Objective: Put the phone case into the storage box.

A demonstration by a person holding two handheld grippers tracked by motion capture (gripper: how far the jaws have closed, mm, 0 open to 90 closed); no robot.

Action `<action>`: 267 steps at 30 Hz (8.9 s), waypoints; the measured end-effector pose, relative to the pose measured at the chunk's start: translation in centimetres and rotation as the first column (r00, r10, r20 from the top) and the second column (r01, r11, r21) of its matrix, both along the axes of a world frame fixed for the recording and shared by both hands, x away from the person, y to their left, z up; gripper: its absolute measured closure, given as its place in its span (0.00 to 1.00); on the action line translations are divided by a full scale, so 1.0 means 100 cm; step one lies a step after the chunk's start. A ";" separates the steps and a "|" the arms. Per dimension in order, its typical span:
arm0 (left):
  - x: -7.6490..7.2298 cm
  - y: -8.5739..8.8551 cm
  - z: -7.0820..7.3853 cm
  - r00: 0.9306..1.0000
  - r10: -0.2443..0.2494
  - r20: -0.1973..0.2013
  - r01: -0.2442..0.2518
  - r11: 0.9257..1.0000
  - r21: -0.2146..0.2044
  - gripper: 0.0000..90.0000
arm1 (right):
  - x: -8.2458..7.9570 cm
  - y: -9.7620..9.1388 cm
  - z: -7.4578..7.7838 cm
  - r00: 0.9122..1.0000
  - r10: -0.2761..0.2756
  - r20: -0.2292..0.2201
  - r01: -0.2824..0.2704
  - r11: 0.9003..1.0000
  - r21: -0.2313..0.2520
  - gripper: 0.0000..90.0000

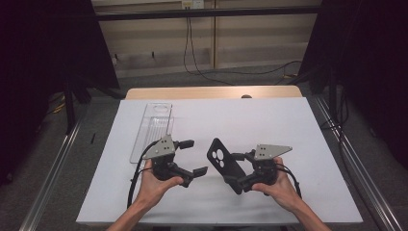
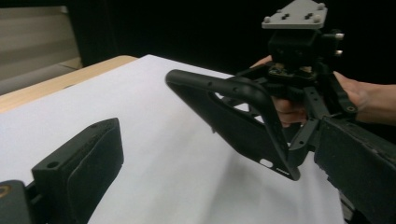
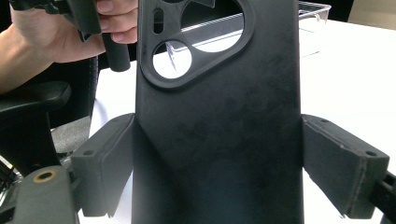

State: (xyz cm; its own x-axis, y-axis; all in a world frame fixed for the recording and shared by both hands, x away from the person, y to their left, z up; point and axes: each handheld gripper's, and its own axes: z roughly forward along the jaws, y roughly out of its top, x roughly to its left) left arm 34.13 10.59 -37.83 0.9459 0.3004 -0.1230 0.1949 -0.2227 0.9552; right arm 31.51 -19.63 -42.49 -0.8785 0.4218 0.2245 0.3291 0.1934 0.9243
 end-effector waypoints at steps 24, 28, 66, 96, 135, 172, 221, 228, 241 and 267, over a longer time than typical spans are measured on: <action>0.018 -0.014 -0.004 0.996 -0.086 0.002 0.086 0.996 0.027 0.02 | 0.000 0.003 -0.001 0.999 0.041 -0.006 -0.041 0.999 0.000 0.15; 0.018 -0.015 -0.005 0.995 -0.097 -0.001 0.097 0.995 0.028 0.02 | 0.000 0.003 -0.002 0.999 0.051 -0.008 -0.051 0.999 -0.002 0.15; 0.020 -0.021 -0.004 0.958 -0.282 -0.039 0.284 0.958 0.049 0.06 | -0.001 0.006 -0.003 0.984 0.171 -0.044 -0.171 0.985 0.013 0.16; 0.019 -0.024 -0.006 0.918 -0.394 -0.037 0.395 0.917 0.045 0.10 | -0.002 0.007 -0.005 0.967 0.245 -0.067 -0.245 0.969 0.012 0.16; 0.017 -0.026 0.000 0.933 -0.354 -0.068 0.356 0.934 0.035 0.15 | -0.002 0.008 -0.002 0.969 0.240 -0.052 -0.241 0.970 -0.007 0.15; 0.025 -0.007 0.007 0.982 -0.175 -0.075 0.176 0.984 0.005 0.15 | -0.001 -0.005 0.006 1.000 0.024 -0.002 -0.024 0.999 0.036 0.01; 0.033 0.031 0.020 0.990 0.114 -0.089 -0.113 0.993 0.017 0.15 | -0.046 -0.077 0.003 0.878 -0.471 0.089 0.474 0.881 -0.012 0.00; 0.035 0.037 0.023 0.986 0.146 -0.086 -0.145 0.989 0.022 0.15 | -0.054 -0.087 -0.001 0.856 -0.511 0.085 0.513 0.858 -0.013 0.00; 0.038 0.045 0.036 0.978 0.198 -0.062 -0.197 0.980 0.030 0.15 | -0.065 -0.099 -0.006 0.828 -0.553 0.094 0.555 0.832 0.004 0.00; 0.055 0.077 0.056 0.939 0.342 -0.036 -0.340 0.939 0.047 0.15 | -0.065 -0.100 -0.007 0.837 -0.537 0.105 0.539 0.842 0.009 0.00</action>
State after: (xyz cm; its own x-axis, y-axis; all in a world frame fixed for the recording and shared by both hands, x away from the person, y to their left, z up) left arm 39.63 18.30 -32.20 0.7799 0.6095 -0.1424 0.3062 -0.1731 0.9361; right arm 24.96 -29.60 -43.23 -0.5286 0.8380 0.1353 0.2938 0.0310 0.9554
